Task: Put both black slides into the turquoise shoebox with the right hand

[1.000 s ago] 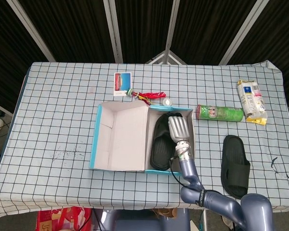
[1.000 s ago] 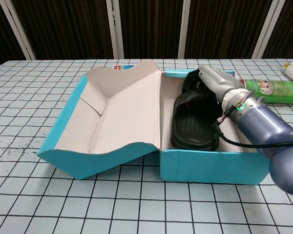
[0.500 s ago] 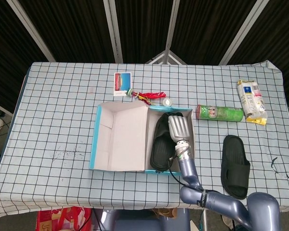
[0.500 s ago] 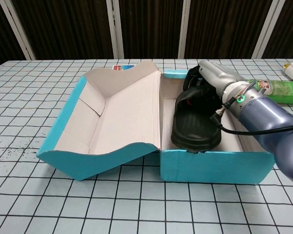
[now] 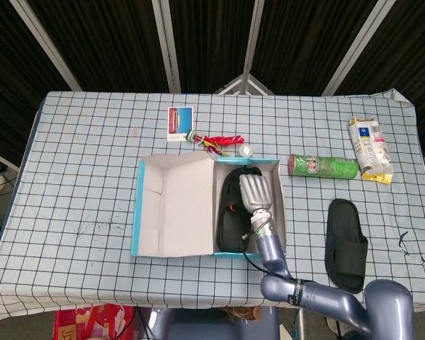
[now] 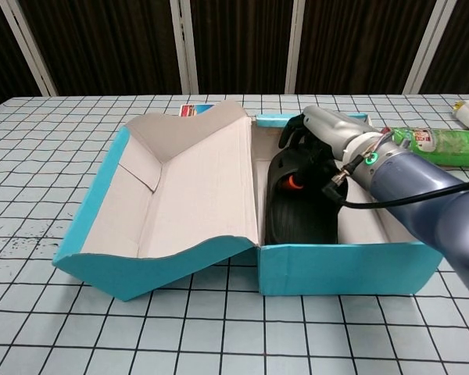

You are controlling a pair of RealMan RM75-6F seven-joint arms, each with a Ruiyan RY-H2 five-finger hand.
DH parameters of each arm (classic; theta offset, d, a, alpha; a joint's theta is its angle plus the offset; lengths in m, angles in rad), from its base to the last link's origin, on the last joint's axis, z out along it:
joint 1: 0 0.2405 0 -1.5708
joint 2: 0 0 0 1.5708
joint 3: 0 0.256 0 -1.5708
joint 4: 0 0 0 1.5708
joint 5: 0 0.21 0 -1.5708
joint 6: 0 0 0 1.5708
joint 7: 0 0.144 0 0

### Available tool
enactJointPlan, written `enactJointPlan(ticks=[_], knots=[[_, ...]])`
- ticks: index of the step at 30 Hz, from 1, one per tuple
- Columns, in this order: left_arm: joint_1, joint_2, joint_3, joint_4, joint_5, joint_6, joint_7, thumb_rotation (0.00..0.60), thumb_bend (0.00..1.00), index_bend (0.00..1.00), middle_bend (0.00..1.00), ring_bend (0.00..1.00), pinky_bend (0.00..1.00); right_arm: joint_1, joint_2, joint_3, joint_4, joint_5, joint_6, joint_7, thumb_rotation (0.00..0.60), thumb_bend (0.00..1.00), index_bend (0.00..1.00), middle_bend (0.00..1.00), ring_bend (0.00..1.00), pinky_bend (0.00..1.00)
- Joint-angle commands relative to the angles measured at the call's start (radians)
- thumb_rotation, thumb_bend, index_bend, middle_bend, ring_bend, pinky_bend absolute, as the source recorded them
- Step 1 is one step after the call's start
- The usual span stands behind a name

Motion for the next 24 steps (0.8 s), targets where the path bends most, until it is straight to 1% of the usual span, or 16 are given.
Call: enactJointPlan(ticks=[1,5,9,14,17,20,24], knots=[[0.000,0.000,0.000,0.000,-0.001,-0.001,0.000,0.600,0.37,0.08,0.00,0.00,0.09,0.008,0.012,0.014,-0.036,0.028,-0.010,-0.003,0.600,0.11,0.32,0.28,0.28,0.14],[-0.001,-0.001,0.000,0.000,0.001,-0.001,0.001,0.600,0.37,0.08,0.00,0.00,0.09,0.020,0.027,0.034,-0.079,0.066,-0.004,-0.016,0.600,0.11,0.30,0.26,0.26,0.14],[-0.003,-0.001,0.001,0.000,0.001,-0.004,0.002,0.600,0.37,0.08,0.00,0.00,0.09,0.032,0.045,0.037,-0.114,0.093,0.016,-0.052,0.600,0.11,0.28,0.25,0.26,0.14],[-0.002,-0.001,0.000,0.000,0.000,-0.003,0.000,0.600,0.37,0.08,0.00,0.00,0.09,0.039,0.089,0.037,-0.182,0.145,0.042,-0.113,0.600,0.10,0.27,0.24,0.25,0.14],[-0.002,0.000,0.000,0.001,-0.003,-0.004,-0.001,0.600,0.37,0.08,0.00,0.00,0.09,0.038,0.137,0.039,-0.250,0.176,0.066,-0.156,0.600,0.10,0.27,0.24,0.25,0.14],[-0.001,0.000,-0.001,0.002,-0.005,-0.004,-0.001,0.600,0.37,0.08,0.00,0.00,0.09,0.029,0.201,0.047,-0.343,0.217,0.097,-0.194,0.600,0.10,0.27,0.24,0.25,0.14],[0.000,-0.001,-0.002,0.000,-0.007,0.001,0.005,0.600,0.37,0.08,0.00,0.00,0.09,-0.002,0.308,0.084,-0.497,0.257,0.149,-0.197,0.600,0.10,0.27,0.24,0.25,0.14]])
